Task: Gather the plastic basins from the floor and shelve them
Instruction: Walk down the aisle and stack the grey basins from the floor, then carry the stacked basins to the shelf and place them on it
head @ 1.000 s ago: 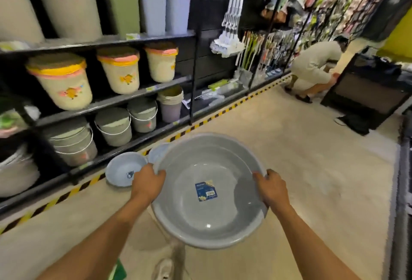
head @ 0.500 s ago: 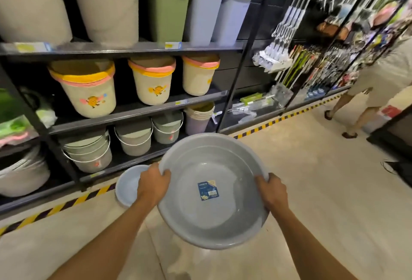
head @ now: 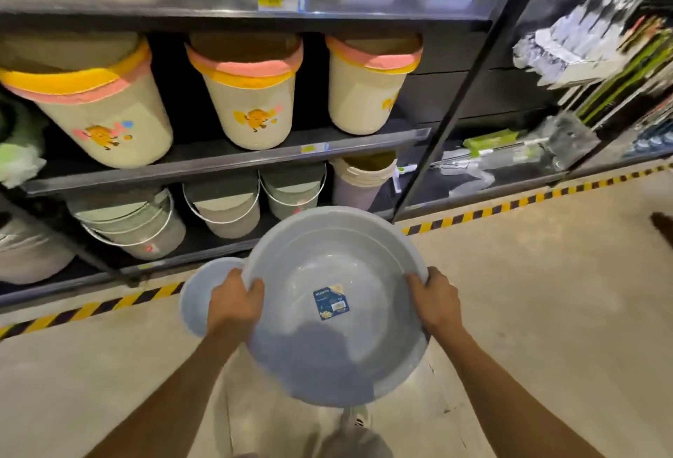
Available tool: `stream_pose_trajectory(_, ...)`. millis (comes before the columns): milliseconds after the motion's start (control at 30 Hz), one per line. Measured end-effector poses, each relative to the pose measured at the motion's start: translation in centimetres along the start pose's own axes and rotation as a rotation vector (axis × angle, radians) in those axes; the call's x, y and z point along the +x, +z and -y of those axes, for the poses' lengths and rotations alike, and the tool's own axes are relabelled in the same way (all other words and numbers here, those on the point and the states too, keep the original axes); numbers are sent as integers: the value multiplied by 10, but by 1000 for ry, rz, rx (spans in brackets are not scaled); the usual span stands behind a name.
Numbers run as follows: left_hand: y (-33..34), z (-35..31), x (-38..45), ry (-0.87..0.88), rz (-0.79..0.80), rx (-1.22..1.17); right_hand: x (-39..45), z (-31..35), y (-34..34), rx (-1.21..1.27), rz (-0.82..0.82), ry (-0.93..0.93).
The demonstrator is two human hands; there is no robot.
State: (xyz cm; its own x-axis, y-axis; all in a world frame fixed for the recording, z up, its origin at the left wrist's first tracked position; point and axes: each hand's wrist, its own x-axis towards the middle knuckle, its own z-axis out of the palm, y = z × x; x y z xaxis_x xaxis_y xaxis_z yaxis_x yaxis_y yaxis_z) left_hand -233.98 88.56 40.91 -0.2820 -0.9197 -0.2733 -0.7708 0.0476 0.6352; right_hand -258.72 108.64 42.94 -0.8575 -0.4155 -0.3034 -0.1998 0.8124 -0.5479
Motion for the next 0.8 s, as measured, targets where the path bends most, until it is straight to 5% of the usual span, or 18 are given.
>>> stream_pose_trajectory(200, 132, 39, 87, -61, -14, -62, 134, -49, 88, -55, 53, -23)
stream_pose_trajectory(500, 341, 192, 235, -129, -4, -21, 309, -172, 317, -51, 114, -112)
stream_pose_trajectory(800, 445, 292, 304, -78, -34, 121, 377, -245, 447, -53, 141, -191)
